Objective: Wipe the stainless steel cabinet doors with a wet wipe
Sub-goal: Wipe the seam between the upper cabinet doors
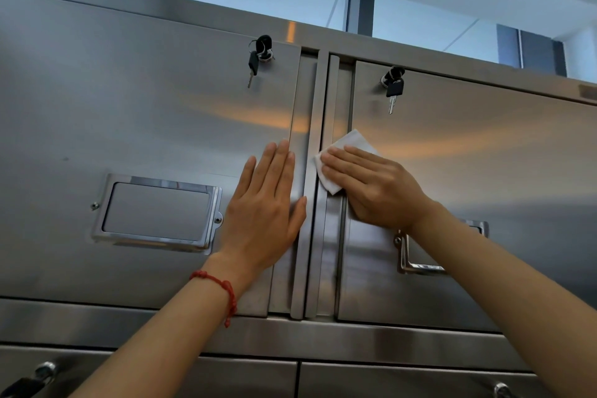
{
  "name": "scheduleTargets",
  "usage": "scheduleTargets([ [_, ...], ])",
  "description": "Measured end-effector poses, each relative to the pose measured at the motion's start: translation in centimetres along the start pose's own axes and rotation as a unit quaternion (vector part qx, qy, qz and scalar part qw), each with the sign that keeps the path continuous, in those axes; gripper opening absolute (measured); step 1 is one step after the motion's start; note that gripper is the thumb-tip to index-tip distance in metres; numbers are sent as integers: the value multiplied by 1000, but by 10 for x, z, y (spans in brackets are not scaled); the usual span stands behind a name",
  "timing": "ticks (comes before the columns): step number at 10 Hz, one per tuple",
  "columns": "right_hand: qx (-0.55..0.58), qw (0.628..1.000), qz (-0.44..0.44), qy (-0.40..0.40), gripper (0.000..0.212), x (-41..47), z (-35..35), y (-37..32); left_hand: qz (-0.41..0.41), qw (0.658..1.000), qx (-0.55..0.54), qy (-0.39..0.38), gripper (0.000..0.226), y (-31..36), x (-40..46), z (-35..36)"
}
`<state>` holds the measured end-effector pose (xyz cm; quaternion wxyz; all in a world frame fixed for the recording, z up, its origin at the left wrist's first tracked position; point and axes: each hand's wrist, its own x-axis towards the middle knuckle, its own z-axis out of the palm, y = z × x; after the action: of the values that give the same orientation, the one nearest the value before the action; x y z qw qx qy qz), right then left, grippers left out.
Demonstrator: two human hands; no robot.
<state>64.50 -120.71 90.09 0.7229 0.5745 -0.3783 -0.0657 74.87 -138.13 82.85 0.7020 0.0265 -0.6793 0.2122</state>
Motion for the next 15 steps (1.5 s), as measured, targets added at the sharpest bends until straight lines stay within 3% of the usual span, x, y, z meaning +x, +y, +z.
scheduleTargets([
  [6, -7, 1000, -29, 1, 30, 1, -3, 4, -4, 1000, -2, -1, 61, 0, 0, 0],
  [15, -25, 999, 22, 9, 34, 22, 3, 28, -6, 1000, -6, -15, 62, 0, 0, -2],
])
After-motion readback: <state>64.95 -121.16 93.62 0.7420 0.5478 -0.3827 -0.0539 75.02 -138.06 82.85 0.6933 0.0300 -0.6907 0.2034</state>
